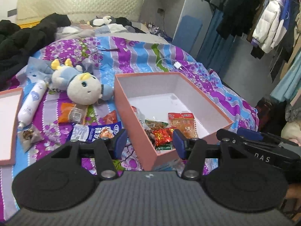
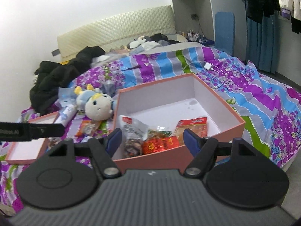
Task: Organize snacks
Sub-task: 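Withdraw both tools from the box and reach toward the remaining snacks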
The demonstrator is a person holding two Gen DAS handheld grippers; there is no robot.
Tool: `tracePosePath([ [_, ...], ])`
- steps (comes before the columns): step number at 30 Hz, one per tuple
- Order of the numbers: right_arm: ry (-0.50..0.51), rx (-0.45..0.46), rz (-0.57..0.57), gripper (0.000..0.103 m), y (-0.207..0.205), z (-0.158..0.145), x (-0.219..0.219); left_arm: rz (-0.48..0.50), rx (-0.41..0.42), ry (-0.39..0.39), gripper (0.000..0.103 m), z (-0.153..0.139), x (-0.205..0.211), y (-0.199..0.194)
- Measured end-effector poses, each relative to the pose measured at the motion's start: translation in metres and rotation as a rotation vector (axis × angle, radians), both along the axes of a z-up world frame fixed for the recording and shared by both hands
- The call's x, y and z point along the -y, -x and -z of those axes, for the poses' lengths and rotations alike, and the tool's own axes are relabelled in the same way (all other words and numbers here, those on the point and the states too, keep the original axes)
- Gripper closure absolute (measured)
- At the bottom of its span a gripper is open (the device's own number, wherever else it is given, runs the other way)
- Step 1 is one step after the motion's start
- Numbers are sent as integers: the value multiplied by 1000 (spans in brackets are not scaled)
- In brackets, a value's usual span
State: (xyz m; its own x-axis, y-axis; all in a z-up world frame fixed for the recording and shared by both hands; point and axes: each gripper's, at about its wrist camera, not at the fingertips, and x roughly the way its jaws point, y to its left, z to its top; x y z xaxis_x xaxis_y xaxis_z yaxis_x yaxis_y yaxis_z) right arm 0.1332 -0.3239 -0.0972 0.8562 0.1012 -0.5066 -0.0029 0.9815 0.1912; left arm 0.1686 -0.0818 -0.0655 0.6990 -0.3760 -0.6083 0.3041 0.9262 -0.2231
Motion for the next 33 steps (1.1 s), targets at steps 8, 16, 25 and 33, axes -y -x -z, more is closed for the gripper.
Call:
tracePosePath([
  [8, 14, 30, -60, 30, 39, -5, -24, -57, 21, 3, 43, -6, -23, 52],
  [16, 2, 43, -125, 30, 71, -2, -45, -126, 30, 0, 43, -6, -43, 106],
  [25, -31, -5, -194, 30, 93, 21, -70, -190, -29, -27, 40, 29, -62, 143],
  [33, 18, -22, -240, 30, 86, 31, -88, -252, -55, -12, 40, 46, -89, 134],
])
